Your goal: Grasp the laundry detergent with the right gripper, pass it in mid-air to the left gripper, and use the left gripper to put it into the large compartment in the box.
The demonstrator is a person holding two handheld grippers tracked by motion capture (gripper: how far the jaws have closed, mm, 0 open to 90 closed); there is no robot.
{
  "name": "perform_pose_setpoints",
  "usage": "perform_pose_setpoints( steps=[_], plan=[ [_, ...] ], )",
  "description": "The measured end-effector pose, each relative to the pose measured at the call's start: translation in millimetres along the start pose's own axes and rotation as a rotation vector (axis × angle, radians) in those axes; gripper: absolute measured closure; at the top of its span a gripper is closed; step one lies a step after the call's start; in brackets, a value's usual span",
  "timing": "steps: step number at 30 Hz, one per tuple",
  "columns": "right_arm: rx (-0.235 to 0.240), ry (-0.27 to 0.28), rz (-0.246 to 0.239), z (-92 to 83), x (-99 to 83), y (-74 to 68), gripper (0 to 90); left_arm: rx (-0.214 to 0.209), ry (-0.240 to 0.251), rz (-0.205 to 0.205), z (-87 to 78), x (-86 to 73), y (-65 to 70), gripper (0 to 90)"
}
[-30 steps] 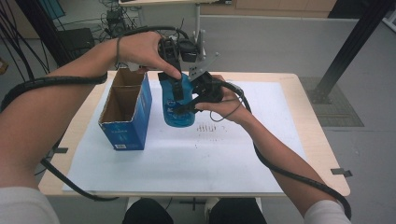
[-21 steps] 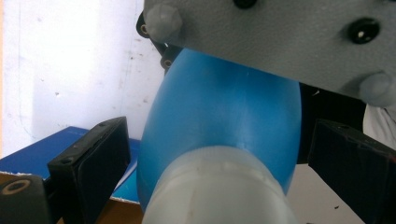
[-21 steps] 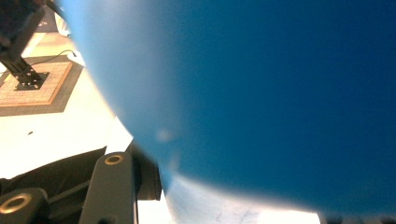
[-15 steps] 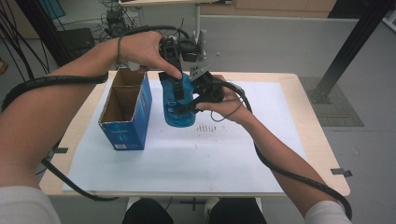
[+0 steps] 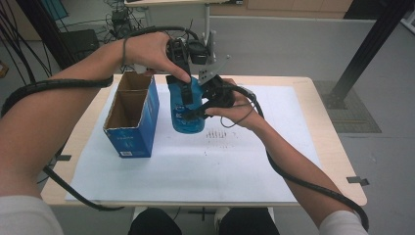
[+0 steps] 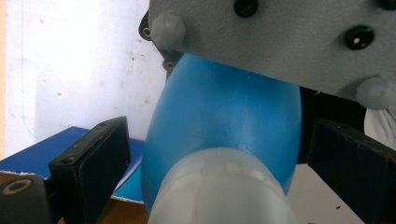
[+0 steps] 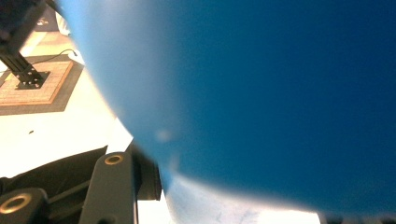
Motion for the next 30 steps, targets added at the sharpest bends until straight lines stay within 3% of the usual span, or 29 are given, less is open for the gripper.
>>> perform_pose_setpoints(
  steps=[12,30],
  plan=[
    [0.000,0.000,-0.004,1.1,1.4,-0.4,43.7,0.002,-0.002,0.004,-1.1,-0.8,0.4,9.6],
    [0.003,0.008,-0.033,2.6,3.7,-1.8,43.6,-0.007,-0.012,0.017,2.0,-2.1,0.9,31.1]
  ],
)
Point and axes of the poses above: each handheld gripper's, and its own axes: z roughly forward along the jaws, x roughly out of its top, y roughly to its right, the point moved 4 cm from there along z, roughly forward along the jaws, and after that the axes turned 2 degrees about y, right-handed, at the moved point
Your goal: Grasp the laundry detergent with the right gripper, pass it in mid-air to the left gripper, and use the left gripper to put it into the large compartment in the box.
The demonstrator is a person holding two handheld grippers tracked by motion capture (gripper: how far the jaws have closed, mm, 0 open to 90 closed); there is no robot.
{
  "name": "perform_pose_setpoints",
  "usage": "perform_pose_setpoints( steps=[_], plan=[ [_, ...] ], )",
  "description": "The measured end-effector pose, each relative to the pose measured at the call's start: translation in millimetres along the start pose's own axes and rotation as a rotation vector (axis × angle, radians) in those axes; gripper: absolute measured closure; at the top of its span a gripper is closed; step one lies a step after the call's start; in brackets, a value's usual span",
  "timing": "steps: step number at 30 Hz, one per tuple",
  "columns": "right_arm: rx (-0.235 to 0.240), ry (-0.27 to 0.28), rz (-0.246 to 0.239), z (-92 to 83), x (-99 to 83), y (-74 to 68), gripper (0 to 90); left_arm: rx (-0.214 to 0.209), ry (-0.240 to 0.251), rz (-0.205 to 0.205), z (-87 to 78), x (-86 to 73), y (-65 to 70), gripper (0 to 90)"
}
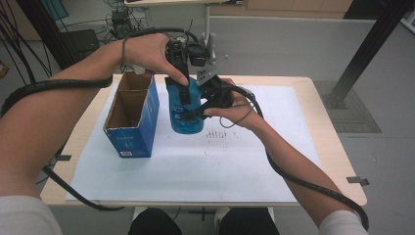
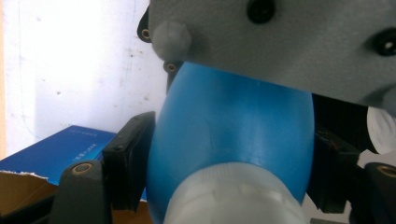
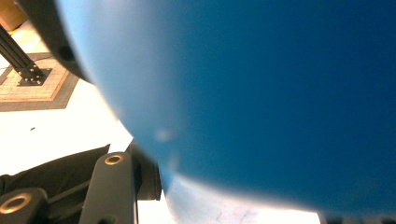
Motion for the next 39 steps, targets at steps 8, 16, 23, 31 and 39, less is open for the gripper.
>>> perform_pose_setpoints(
  steps=[8,16,23,31,39],
  plan=[
    [0.003,0.002,0.003,0.1,-0.7,-1.0,43.7,0.001,-0.006,0.012,0.5,0.5,1.1,34.8],
    [0.003,0.002,0.003,0.1,-2.9,-1.3,43.6,0.006,-0.009,0.021,1.6,1.3,1.7,35.2],
    [0.003,-0.004,0.017,-1.0,-3.7,-1.9,43.6,0.007,-0.012,0.023,1.7,2.2,1.4,35.3],
    [0.000,0.004,0.005,0.0,-4.3,-0.3,43.5,0.007,-0.018,0.025,2.9,2.6,0.9,35.3],
    [-0.002,0.004,0.001,0.2,-6.2,0.9,43.4,0.011,-0.019,0.027,4.1,3.6,0.8,35.4]
  ],
)
Point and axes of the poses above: each handheld gripper's, and its own axes: z roughly forward along the jaws, x roughly out of its top, y roughly to its right, the point moved 4 cm from there along z, roughly forward along the jaws, and after that the axes turned 2 degrees about y, right-handed, at the moved point
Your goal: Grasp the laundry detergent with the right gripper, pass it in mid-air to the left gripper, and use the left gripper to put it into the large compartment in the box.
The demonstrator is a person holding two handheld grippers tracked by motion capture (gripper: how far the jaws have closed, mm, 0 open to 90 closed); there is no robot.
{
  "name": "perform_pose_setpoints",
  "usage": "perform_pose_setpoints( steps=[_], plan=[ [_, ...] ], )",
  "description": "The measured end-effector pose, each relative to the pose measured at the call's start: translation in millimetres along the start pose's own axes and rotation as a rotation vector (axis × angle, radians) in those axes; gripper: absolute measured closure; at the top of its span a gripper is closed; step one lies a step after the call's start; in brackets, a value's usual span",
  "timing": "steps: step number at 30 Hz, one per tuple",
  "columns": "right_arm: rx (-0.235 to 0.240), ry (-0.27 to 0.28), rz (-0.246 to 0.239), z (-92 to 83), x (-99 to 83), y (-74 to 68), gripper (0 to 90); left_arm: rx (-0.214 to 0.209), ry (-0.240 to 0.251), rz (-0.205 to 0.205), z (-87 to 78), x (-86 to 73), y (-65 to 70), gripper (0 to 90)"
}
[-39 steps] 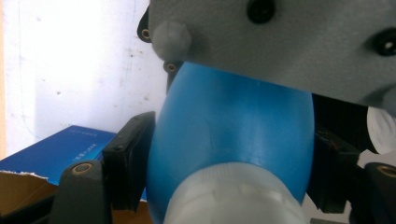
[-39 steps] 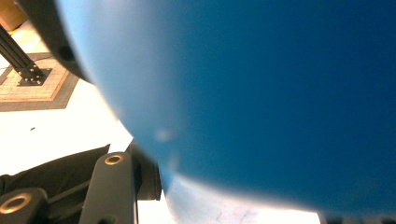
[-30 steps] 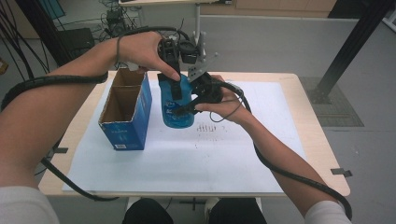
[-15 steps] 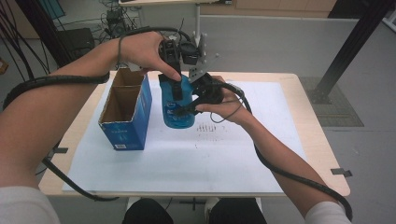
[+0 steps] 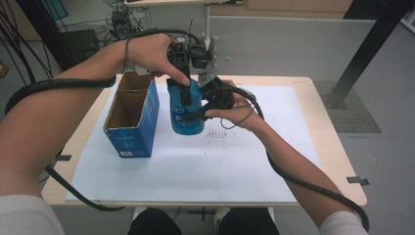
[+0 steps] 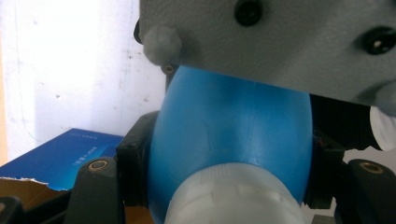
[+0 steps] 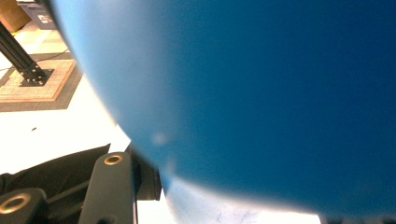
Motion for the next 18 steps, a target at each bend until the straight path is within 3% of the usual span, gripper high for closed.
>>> perform_pose_setpoints(
  steps=[18],
  plan=[
    [0.017,-0.002,0.014,0.2,-1.7,-0.6,42.8,-0.005,0.003,0.006,1.6,1.3,0.3,35.9]
  ],
)
Point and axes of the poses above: each handheld gripper's, and its own axes: z roughly forward along the jaws, x roughly out of its top, y roughly to its right, the point moved 4 cm from there along z, roughly forward along the jaws, and after that the axes turned 2 degrees about y, right-handed, at the moved point
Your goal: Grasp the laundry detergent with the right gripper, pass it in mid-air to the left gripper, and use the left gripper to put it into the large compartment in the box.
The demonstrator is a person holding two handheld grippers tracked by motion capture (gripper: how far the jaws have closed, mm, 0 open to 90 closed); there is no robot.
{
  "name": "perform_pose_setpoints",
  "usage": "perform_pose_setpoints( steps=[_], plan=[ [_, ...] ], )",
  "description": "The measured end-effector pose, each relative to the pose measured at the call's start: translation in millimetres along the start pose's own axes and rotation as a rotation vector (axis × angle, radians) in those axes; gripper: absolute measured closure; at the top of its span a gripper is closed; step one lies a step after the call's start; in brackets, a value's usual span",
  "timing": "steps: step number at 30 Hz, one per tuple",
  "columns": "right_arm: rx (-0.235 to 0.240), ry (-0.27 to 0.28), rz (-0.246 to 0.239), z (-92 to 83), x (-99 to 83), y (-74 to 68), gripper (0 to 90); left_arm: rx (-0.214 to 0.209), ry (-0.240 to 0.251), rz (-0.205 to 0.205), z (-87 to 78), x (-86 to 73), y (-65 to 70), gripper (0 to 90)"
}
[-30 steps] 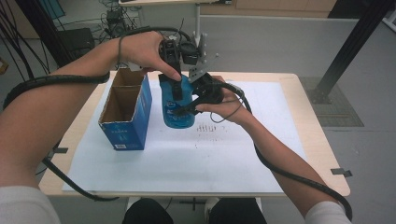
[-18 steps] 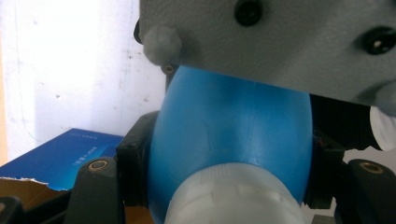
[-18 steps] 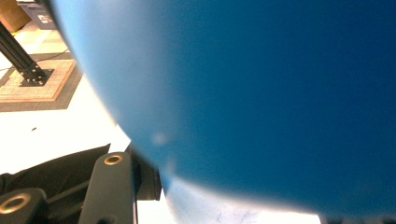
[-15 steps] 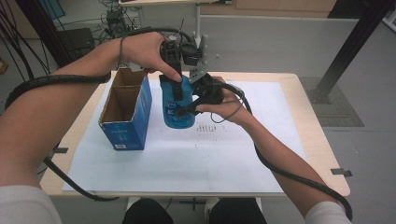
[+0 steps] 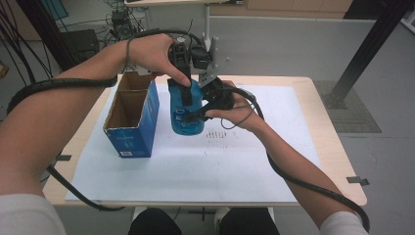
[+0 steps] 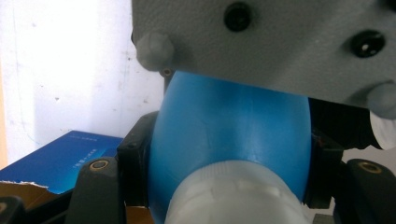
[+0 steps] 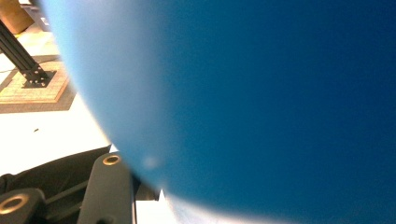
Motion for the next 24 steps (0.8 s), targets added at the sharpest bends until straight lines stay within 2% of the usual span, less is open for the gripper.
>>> perform_pose_setpoints(
  steps=[1,4,11,24],
  plan=[
    [0.013,0.004,0.011,0.1,0.1,-1.3,42.7,-0.001,-0.002,0.000,-0.1,0.0,0.0,35.9],
    [0.007,0.000,-0.001,0.7,-0.5,-0.1,42.6,0.000,-0.005,0.002,0.6,0.3,0.3,36.0],
    [0.023,0.001,0.016,1.8,-0.4,-1.2,42.2,0.003,-0.006,0.002,1.1,0.0,0.7,36.1],
    [0.032,0.001,0.020,3.4,-0.2,-1.5,41.9,0.004,0.001,0.001,1.5,-1.3,1.3,36.2]
  ],
)
Point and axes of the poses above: each handheld gripper's, and its own axes: z roughly forward along the jaws, x roughly out of its top, y roughly to its right, the point moved 4 cm from there along z, roughly forward along the jaws, and after that the axes turned 2 degrees about y, right-handed, at the moved point
